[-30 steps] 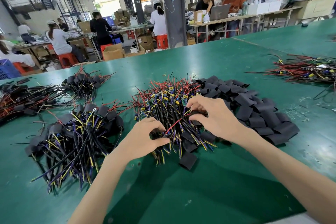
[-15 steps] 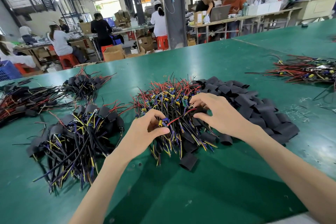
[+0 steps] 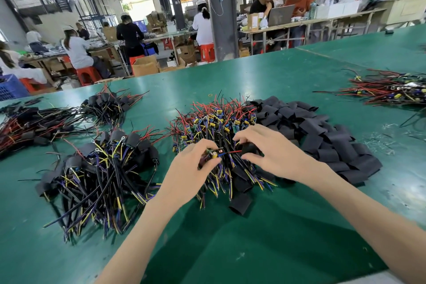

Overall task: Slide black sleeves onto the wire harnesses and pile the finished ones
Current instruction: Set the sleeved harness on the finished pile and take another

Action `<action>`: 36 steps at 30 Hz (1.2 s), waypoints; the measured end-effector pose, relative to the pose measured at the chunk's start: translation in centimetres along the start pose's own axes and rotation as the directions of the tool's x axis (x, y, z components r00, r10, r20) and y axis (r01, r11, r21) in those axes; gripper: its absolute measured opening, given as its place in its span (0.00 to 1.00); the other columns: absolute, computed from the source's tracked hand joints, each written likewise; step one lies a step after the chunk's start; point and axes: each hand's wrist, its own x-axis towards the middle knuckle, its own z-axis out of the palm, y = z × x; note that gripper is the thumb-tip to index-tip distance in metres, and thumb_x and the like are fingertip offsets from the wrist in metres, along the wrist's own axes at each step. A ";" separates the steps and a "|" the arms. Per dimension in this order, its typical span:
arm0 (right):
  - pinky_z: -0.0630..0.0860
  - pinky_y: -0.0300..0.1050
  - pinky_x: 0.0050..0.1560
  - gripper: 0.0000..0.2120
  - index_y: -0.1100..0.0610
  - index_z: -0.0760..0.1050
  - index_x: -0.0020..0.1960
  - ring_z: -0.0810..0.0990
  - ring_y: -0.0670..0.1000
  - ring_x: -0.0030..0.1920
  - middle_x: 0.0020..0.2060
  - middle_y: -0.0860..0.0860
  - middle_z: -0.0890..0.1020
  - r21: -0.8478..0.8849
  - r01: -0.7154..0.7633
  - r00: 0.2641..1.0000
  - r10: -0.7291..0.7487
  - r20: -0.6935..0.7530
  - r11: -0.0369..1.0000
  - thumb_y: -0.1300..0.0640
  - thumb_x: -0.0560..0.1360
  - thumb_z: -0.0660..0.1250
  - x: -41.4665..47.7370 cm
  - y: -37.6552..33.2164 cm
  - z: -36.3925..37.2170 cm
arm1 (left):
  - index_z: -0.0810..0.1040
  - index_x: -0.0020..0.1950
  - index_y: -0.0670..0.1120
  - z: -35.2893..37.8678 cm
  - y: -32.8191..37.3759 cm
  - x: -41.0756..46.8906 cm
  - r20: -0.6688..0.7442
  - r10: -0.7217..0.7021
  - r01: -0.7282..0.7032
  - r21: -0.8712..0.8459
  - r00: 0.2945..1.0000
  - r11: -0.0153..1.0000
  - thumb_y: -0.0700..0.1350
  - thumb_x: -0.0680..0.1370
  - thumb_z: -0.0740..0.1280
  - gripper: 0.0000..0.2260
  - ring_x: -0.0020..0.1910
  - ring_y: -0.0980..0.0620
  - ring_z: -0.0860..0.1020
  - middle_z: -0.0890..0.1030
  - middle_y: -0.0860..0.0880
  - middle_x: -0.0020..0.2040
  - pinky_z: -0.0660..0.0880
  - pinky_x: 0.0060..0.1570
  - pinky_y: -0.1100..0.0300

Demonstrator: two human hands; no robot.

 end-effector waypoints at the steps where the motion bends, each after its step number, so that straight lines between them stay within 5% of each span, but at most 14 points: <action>1: 0.66 0.39 0.53 0.18 0.56 0.73 0.59 0.70 0.45 0.52 0.48 0.46 0.75 0.011 0.015 1.000 -0.015 -0.001 1.000 0.61 0.71 0.72 -0.1 -0.3 0.2 | 0.74 0.54 0.55 0.2 0.2 -0.1 -0.002 0.007 -0.007 -0.015 1.000 1.000 0.49 0.76 0.69 0.09 0.37 0.63 0.70 0.73 0.57 0.38 0.64 0.41 0.66; 4: 0.67 0.40 0.54 0.18 0.58 0.74 0.59 0.71 0.46 0.52 0.49 0.50 0.77 0.048 0.046 0.999 -0.045 -0.025 0.998 0.61 0.71 0.72 -0.1 -1.0 0.8 | 0.75 0.55 0.51 0.5 0.8 -0.2 0.004 0.036 -0.036 -0.075 0.999 0.997 0.45 0.76 0.69 0.08 0.35 0.63 0.70 0.71 0.59 0.34 0.63 0.37 0.73; 14: 0.71 0.47 0.58 0.20 0.64 0.77 0.57 0.75 0.55 0.53 0.52 0.57 0.78 -0.004 0.097 0.985 -0.096 -0.146 0.995 0.61 0.67 0.76 0.0 -1.5 1.9 | 0.76 0.53 0.45 0.1 1.5 -0.1 0.003 0.025 -0.024 -0.203 1.000 0.979 0.40 0.78 0.66 0.04 0.35 0.61 0.76 0.81 0.56 0.35 0.69 0.38 0.71; 21: 0.74 0.48 0.55 0.16 0.63 0.79 0.57 0.77 0.55 0.51 0.50 0.55 0.79 0.035 0.085 0.992 -0.081 -0.098 0.996 0.60 0.71 0.73 -0.1 -1.5 1.7 | 0.76 0.52 0.46 -0.1 1.5 0.0 0.043 0.020 -0.010 -0.208 0.999 0.978 0.41 0.78 0.66 0.03 0.33 0.51 0.76 0.81 0.56 0.34 0.71 0.40 0.61; 27: 0.74 0.50 0.54 0.17 0.62 0.79 0.59 0.78 0.56 0.50 0.50 0.55 0.80 0.087 0.074 0.997 -0.071 -0.034 0.993 0.59 0.71 0.73 -0.1 -1.5 1.2 | 0.74 0.49 0.54 0.0 1.0 0.1 0.103 0.019 0.000 -0.177 0.994 0.984 0.43 0.78 0.66 0.06 0.33 0.51 0.76 0.81 0.53 0.34 0.71 0.42 0.61; 36: 0.75 0.50 0.51 0.16 0.62 0.79 0.58 0.78 0.56 0.48 0.49 0.55 0.80 0.039 0.146 0.989 -0.144 -0.032 0.989 0.59 0.72 0.72 -0.2 -1.7 2.0 | 0.70 0.47 0.49 0.1 0.9 0.2 0.133 -0.064 0.090 -0.206 0.989 0.974 0.43 0.76 0.69 0.08 0.34 0.57 0.77 0.81 0.60 0.33 0.71 0.43 0.61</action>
